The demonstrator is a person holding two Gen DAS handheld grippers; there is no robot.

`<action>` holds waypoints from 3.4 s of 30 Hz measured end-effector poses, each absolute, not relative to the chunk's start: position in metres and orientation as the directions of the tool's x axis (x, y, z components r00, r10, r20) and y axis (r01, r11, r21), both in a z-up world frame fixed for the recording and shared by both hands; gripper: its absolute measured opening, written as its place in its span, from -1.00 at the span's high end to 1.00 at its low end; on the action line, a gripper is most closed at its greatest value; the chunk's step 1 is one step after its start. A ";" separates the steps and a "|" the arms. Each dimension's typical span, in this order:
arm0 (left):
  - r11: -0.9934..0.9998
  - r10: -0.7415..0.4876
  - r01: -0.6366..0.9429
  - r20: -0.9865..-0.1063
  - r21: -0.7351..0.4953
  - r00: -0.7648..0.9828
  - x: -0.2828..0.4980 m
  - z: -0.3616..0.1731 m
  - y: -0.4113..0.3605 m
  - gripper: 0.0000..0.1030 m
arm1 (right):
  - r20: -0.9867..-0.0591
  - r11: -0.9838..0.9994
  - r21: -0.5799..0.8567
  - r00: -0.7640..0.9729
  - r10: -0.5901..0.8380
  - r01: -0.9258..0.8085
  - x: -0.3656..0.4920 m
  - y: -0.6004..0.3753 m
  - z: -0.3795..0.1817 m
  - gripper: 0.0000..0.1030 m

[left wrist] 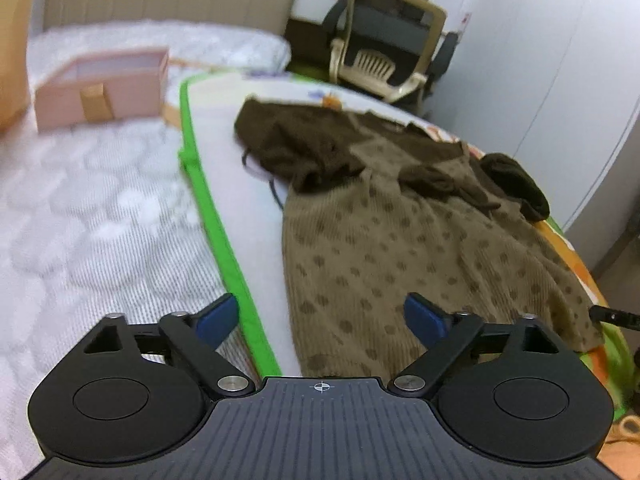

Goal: Fold clothes

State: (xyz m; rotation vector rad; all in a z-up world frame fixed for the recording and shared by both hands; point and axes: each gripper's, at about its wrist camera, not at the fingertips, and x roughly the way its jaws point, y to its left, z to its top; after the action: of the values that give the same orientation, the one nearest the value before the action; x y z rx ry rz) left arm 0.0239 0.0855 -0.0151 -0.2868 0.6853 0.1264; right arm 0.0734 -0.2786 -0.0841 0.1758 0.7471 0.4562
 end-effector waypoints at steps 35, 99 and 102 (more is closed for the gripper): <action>0.975 0.161 -0.221 -0.613 -0.023 0.773 0.008 0.000 0.072 0.72 | -0.623 0.860 0.304 0.598 0.505 -0.410 0.039 -0.276 -0.071 0.87; 0.898 -0.103 -0.238 -0.703 -0.369 0.704 0.119 -0.038 0.072 -0.45 | -0.584 0.885 0.099 0.694 0.422 -0.454 0.148 -0.226 -0.064 -0.12; 0.930 -0.018 -0.245 -0.699 -0.275 0.715 0.135 -0.029 0.079 0.32 | -0.567 0.879 0.126 0.693 0.444 -0.460 0.151 -0.221 -0.069 -0.16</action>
State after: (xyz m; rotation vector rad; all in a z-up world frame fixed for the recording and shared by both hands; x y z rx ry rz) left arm 0.1347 0.0790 -0.0289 -0.3653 0.7686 0.1288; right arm 0.1511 -0.2210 -0.0694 -0.0268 0.6265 0.5053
